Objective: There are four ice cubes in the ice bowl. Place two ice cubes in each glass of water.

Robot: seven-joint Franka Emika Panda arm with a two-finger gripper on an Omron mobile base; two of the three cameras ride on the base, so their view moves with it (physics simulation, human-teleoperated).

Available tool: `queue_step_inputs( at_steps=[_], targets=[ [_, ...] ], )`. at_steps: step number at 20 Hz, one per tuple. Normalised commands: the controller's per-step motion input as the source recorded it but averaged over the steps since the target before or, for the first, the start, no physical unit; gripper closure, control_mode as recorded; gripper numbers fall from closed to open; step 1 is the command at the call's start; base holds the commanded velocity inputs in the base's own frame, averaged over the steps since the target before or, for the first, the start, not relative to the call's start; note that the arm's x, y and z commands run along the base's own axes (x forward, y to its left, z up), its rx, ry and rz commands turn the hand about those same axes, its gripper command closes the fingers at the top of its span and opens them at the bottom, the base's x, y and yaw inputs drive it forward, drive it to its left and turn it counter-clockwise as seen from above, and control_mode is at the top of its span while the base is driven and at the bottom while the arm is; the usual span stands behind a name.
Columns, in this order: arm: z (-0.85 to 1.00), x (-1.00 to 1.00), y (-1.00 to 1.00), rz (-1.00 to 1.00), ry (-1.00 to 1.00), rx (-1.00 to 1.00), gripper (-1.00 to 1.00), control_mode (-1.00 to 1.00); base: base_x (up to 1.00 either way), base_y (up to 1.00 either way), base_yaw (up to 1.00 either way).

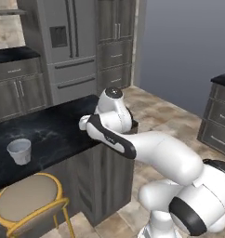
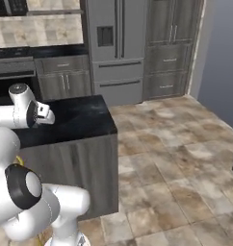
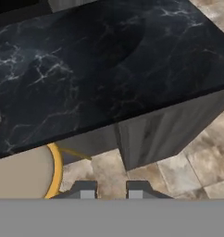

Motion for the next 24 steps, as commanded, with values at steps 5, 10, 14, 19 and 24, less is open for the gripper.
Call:
queue_step_inputs(
  at_steps=[5,10,14,19,24],
  targets=[
    [0.0,0.0,0.0,0.0,0.0,0.0,1.0,1.0,0.88,-0.09,0.2],
    [0.0,0.0,0.0,0.0,0.0,0.0,1.0,1.0,0.31,0.22,0.27],
    [0.0,0.0,0.0,0.0,0.0,0.0,1.0,1.0,0.0,0.32,0.3],
    [0.04,0.0,0.11,0.06,-0.01,-0.01,1.0,-1.0,-0.01,0.41,0.25],
    [0.06,0.13,0.82,0.29,0.0,-0.01,1.0,-1.0,0.0,0.0,0.0]
  ],
)
